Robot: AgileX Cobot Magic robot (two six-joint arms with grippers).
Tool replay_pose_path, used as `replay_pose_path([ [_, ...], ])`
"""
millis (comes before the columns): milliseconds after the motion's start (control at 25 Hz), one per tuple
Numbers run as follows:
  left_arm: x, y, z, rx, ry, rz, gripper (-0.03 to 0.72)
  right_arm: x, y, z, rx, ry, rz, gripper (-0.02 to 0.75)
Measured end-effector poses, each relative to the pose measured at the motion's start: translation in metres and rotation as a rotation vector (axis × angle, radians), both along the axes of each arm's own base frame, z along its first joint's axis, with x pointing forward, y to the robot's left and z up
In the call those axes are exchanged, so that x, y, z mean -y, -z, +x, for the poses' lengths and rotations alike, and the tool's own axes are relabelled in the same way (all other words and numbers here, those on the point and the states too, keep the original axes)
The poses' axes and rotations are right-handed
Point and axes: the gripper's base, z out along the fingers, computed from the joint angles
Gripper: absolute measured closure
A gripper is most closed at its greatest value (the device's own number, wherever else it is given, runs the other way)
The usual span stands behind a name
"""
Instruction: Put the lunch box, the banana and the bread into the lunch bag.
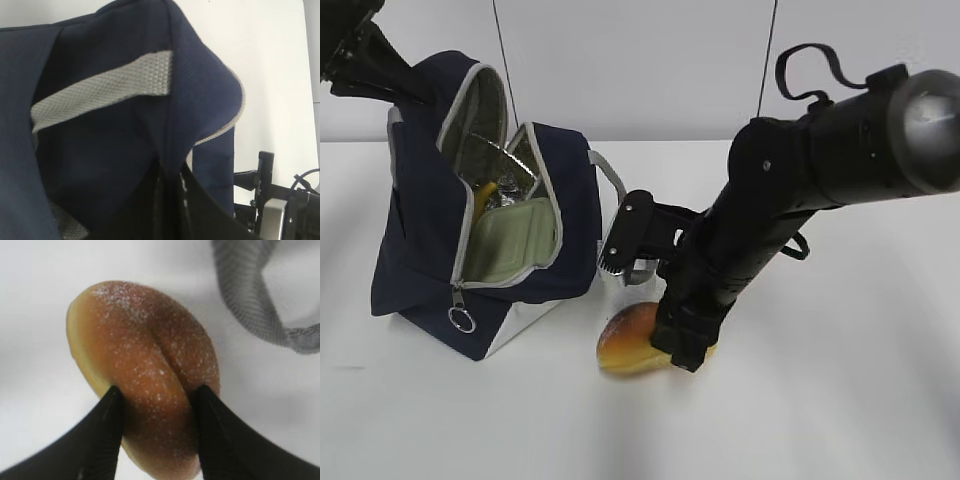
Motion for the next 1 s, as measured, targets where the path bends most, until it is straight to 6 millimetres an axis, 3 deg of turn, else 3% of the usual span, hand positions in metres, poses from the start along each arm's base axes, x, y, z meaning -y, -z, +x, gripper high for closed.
replay_pose_path([
  [280, 0.0, 0.0, 0.0, 0.0, 0.0, 0.0, 0.704, 0.013, -0.052, -0.029, -0.11, -0.03, -0.009, 0.403],
  [480, 0.0, 0.0, 0.0, 0.0, 0.0, 0.0, 0.704, 0.017, -0.104, -0.042, -0.076, 0.055, 0.114, 0.403],
  [800, 0.0, 0.0, 0.0, 0.0, 0.0, 0.0, 0.704, -0.01, -0.167, -0.022, -0.066, 0.263, 0.456, 0.402],
  [1000, 0.0, 0.0, 0.0, 0.0, 0.0, 0.0, 0.704, -0.035, -0.161, 0.009, -0.109, 0.363, 0.61, 0.402],
])
